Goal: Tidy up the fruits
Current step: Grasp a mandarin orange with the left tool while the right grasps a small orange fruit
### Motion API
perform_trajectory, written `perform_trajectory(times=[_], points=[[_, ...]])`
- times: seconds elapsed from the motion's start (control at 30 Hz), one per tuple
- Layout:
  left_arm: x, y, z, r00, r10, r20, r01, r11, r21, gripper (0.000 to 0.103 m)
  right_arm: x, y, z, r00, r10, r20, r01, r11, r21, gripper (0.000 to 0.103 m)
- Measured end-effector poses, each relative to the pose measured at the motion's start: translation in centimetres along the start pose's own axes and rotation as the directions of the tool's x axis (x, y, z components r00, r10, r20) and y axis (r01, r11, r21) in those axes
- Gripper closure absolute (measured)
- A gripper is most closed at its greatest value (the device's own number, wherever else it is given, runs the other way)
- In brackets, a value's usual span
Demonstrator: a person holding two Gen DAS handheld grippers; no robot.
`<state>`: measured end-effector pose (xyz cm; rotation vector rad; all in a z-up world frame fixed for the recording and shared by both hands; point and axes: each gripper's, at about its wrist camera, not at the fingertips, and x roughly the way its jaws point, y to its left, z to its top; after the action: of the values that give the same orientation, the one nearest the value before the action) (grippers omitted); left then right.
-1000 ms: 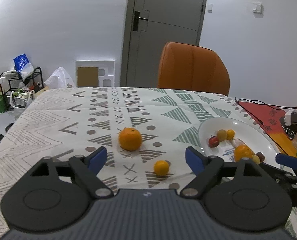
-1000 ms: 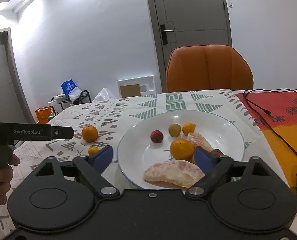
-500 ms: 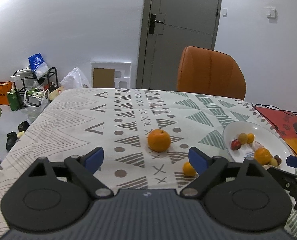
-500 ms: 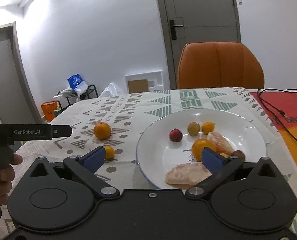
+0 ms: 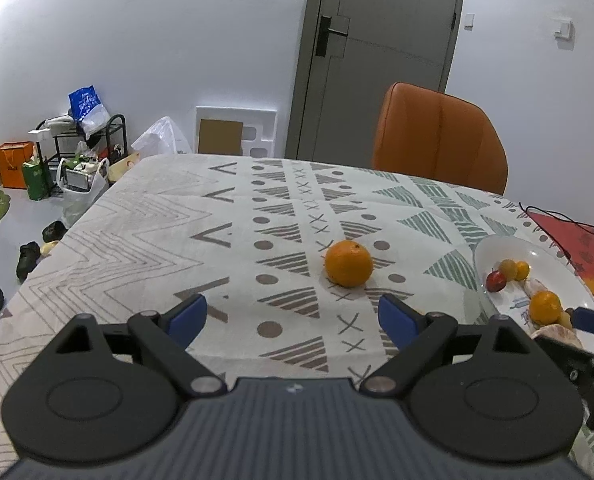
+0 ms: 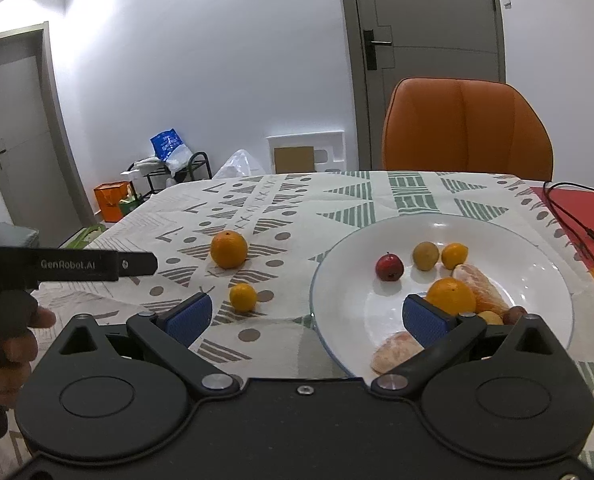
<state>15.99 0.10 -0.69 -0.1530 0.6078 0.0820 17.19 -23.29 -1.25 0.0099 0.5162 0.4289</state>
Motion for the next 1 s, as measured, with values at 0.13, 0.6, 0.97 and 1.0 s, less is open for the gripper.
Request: perform_trajectory(times=[0.13,0.6,0.97,1.0], points=[[0.3,0.3,-0.1,1.0,-0.013,-0.011,0.013,1.0,-0.003,0.011,0.4,0.3,0.1,1.0,0.008,-0.001,-0.008,1.0,0.001,0.0],[1.4,1.4,0.0,1.0,-0.028,-0.009,0.027,0.999,-0.033,0.012,2.4,2.1,1.0,0.997,0.08,-0.016,-0.08,0.996,-0.047,0.012],[1.1,3.6,0.4,1.0,-0.011,0.001,0.011,0.998,-0.054,0.012,6.1,4.6,1.3,0.99,0.112,-0.091,-0.121,0.988,-0.098,0.04],[1.2,3.8,0.5,1.0,-0.011,0.001,0.011,0.998,-0.058,0.012,6.5,4.8,1.4,0.989,0.108,-0.099,-0.118,0.988,-0.104,0.042]])
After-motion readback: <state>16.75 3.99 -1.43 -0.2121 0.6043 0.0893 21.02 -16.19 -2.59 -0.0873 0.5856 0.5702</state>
